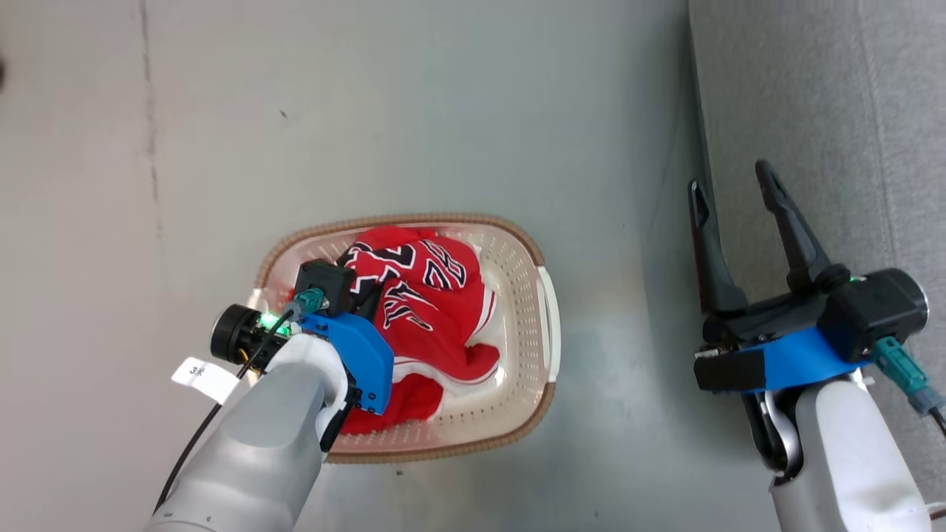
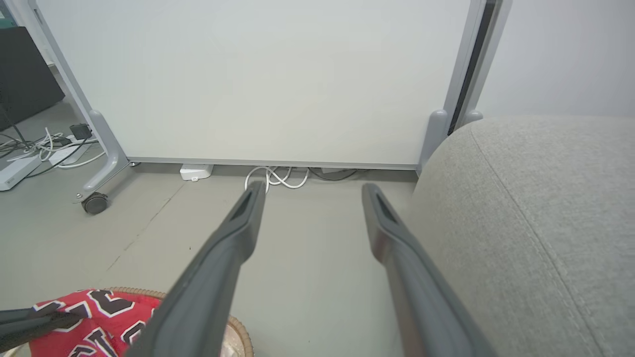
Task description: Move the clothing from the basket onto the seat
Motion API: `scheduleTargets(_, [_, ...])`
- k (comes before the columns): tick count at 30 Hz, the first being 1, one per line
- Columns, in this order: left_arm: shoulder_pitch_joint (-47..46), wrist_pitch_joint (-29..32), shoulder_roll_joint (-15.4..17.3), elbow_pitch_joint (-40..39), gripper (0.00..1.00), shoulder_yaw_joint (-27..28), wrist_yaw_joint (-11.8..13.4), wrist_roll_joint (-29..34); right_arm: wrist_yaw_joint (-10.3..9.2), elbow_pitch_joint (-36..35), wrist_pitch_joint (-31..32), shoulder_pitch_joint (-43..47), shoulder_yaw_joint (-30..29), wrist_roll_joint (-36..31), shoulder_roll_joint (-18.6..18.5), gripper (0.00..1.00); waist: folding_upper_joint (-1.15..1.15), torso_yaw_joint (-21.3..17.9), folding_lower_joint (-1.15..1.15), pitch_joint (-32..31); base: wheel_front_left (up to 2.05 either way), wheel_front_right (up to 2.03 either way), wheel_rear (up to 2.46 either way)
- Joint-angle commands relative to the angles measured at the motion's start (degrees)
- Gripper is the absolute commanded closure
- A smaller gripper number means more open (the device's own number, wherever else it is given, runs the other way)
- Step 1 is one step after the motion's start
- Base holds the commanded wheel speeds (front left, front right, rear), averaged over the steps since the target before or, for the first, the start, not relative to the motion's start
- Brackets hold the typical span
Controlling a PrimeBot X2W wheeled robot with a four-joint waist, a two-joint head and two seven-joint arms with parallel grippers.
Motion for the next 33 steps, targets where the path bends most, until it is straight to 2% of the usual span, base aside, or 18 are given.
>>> scheduleTargets(1, [0.62,-0.45,0.26,-0.78,1.00,0.09,-0.03,-0.25,0.03,0.28,-0.22,1.18,-0.13,-0.03,-0.27,0.00,-0.01,1.31,0.01,-4.24,0.00,0.00,0.00])
scheduleTargets(6, [2.07,-0.70,1.43,-5.37,1.00,1.95,-0.03,-0.15,0.03,1.22,-0.22,3.55,-0.25,0.27,-0.22,0.00,-0.01,2.20,0.01,-9.07,0.00,0.00,0.00])
scheduleTargets(16, [6.12,-0.69,3.73,-17.64,1.00,7.20,1.72,4.09,0.03,2.58,-0.22,7.73,-0.04,0.76,0.00,0.00,-0.01,3.44,0.01,-17.88,0.00,0.00,0.00])
scheduleTargets(33, [7.83,-0.69,4.02,-32.17,1.00,12.65,2.28,8.40,0.03,4.20,-0.21,14.06,0.51,1.80,0.29,0.00,-0.01,4.35,0.01,-29.38,0.00,0.00,0.00])
